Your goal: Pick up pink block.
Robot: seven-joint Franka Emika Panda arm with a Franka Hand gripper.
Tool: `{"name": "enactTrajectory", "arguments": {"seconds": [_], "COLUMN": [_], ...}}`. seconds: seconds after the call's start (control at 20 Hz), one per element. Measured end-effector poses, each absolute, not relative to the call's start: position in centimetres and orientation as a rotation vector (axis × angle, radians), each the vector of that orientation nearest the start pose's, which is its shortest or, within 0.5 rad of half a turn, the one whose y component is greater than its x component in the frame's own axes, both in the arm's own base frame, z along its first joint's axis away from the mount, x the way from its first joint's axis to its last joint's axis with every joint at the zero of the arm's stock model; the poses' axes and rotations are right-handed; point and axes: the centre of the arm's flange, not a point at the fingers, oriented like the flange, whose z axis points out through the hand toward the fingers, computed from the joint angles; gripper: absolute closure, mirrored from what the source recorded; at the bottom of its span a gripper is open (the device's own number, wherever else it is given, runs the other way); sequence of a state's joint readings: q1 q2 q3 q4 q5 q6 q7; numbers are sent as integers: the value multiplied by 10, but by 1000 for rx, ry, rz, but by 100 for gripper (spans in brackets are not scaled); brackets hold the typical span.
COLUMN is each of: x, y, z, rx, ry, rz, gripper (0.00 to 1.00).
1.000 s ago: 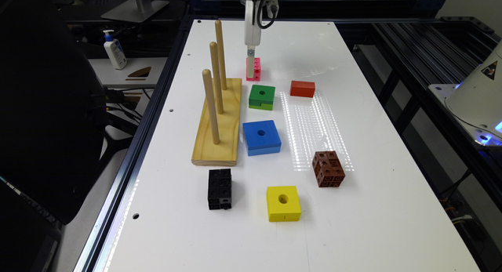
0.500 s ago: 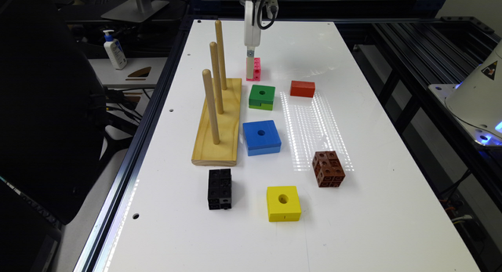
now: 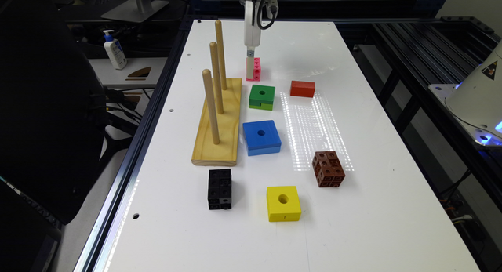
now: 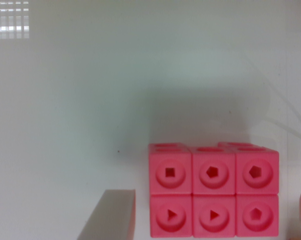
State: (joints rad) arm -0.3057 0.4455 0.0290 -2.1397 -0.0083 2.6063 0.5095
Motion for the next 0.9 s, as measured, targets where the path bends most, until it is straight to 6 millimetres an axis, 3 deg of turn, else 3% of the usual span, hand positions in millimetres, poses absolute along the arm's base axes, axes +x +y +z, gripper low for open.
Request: {"name": "enactTrajectory", "arguments": {"seconds": [0.35,0.75,0.8,0.9], "x": [550,550,549,549], "y": [-156,-156,-156,-156], "z": [178,177,176,176], "rx": [-2894,-2894,-2894,-2894], "ry": [1194,1194,1194,1194], "rz": [-18,-19,-15,-15], "gripper": [0,0,100,100]}}
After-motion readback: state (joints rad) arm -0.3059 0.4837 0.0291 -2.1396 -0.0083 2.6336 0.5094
